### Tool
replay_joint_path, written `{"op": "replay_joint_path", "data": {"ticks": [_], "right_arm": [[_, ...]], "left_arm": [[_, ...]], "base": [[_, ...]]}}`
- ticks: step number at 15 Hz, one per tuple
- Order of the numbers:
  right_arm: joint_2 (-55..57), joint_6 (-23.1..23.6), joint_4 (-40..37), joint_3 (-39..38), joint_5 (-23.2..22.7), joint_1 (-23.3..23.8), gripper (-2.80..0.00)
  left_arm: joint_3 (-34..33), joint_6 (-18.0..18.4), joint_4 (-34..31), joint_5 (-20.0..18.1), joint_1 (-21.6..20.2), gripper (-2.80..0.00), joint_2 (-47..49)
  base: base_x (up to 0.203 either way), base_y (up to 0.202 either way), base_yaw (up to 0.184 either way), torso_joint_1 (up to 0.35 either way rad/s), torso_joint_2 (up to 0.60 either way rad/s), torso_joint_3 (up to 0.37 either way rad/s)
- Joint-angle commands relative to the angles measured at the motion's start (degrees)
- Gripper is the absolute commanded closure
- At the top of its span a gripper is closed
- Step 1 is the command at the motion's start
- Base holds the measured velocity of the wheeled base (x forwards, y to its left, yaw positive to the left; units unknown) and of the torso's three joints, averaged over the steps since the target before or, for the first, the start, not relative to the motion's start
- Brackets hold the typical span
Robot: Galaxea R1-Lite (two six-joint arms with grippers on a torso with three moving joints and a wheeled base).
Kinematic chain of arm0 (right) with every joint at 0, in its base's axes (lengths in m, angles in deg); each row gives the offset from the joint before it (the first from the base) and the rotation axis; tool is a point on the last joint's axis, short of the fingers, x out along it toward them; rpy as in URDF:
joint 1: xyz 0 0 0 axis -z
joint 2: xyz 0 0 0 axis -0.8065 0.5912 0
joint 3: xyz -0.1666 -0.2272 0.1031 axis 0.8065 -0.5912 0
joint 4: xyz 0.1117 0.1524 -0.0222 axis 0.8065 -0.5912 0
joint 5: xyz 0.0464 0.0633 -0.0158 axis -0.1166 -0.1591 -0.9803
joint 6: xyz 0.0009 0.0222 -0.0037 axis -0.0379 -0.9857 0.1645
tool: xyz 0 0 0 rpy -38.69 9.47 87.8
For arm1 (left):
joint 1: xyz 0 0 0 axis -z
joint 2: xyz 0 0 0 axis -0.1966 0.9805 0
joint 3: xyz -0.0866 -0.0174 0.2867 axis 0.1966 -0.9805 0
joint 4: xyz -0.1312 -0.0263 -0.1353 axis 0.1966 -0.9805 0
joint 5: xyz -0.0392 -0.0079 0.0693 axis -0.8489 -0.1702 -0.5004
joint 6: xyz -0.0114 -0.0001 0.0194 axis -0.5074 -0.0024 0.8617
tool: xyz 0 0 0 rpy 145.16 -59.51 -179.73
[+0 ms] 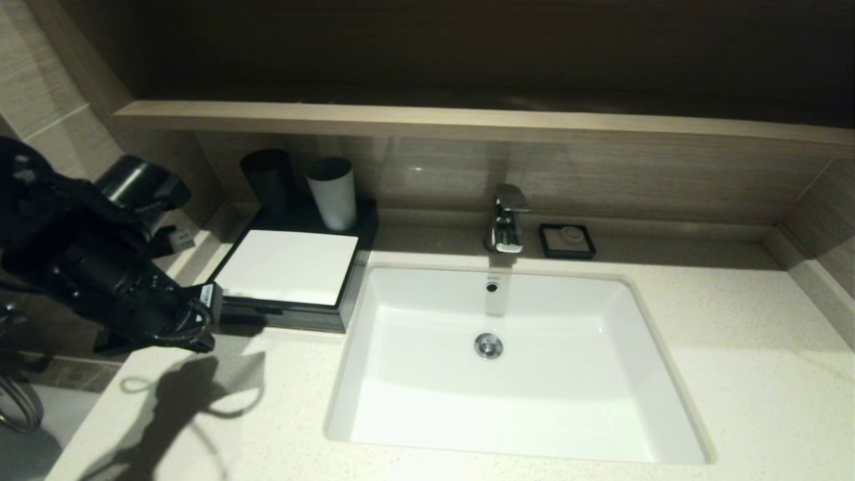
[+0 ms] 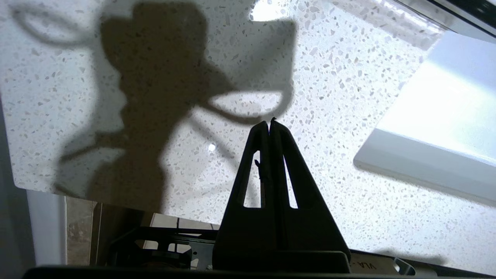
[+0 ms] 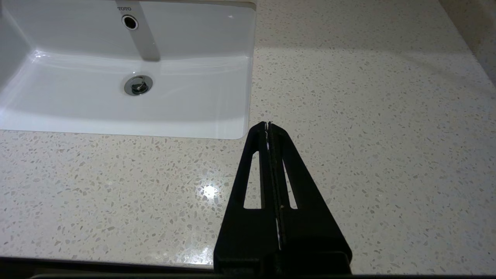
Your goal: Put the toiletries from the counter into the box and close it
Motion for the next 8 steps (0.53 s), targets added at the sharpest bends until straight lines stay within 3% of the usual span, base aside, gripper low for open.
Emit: {"op": "replay_joint_path", "data": {"ticks": [1, 8], "right_arm": [[-0.04, 0.02, -0.02, -0.01, 0.00, -0.01, 0.00], [-0.04, -0.05, -0.02, -0.01, 0.00, -0.01, 0.00]], "left_arm": [[-0.84, 0.03, -0.33, 0.22, -0.03, 0.00, -6.94], [-7.70, 1.67, 4.23, 3.02, -0.11, 0.00, -20.00]], "base": [[0.000, 0.000, 0.000, 0.000, 0.00, 0.000], [0.000, 0.000, 0.000, 0.000, 0.00, 0.000]]}}
